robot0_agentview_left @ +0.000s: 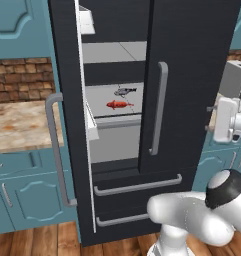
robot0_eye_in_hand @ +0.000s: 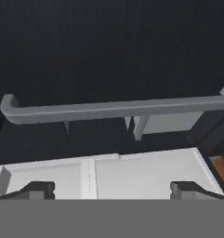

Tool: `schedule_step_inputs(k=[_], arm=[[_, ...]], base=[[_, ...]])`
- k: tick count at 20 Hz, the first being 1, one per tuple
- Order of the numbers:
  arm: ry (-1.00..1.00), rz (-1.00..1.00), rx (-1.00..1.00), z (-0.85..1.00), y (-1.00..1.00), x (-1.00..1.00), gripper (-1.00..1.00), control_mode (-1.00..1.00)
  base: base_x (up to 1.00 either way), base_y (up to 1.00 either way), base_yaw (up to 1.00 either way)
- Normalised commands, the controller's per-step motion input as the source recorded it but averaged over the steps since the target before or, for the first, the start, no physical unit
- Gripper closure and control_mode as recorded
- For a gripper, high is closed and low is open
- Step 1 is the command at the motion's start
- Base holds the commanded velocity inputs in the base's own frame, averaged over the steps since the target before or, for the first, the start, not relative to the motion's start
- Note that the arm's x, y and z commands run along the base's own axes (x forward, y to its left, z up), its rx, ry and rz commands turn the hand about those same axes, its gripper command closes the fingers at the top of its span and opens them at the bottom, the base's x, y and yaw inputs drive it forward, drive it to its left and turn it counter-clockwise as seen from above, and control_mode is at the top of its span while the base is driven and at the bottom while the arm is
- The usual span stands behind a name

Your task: Place the fish on the counter behind the older fish on the same shelf of the fridge to maintain FIFO order. Close the fridge door when finished.

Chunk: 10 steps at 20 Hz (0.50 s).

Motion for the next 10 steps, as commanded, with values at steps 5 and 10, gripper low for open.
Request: schedule_step_inputs(k=[5,10], arm=[[-0.30,-0.07,-0.36,0.30,0.88,-0.95,-1.00,-1.00],[-0.34,-0.05,-0.47,0.35,0.83,-0.97,-1.00,-1.00]], base=[[0.00,0.00,0.00],[0.00,0.00,0.00]])
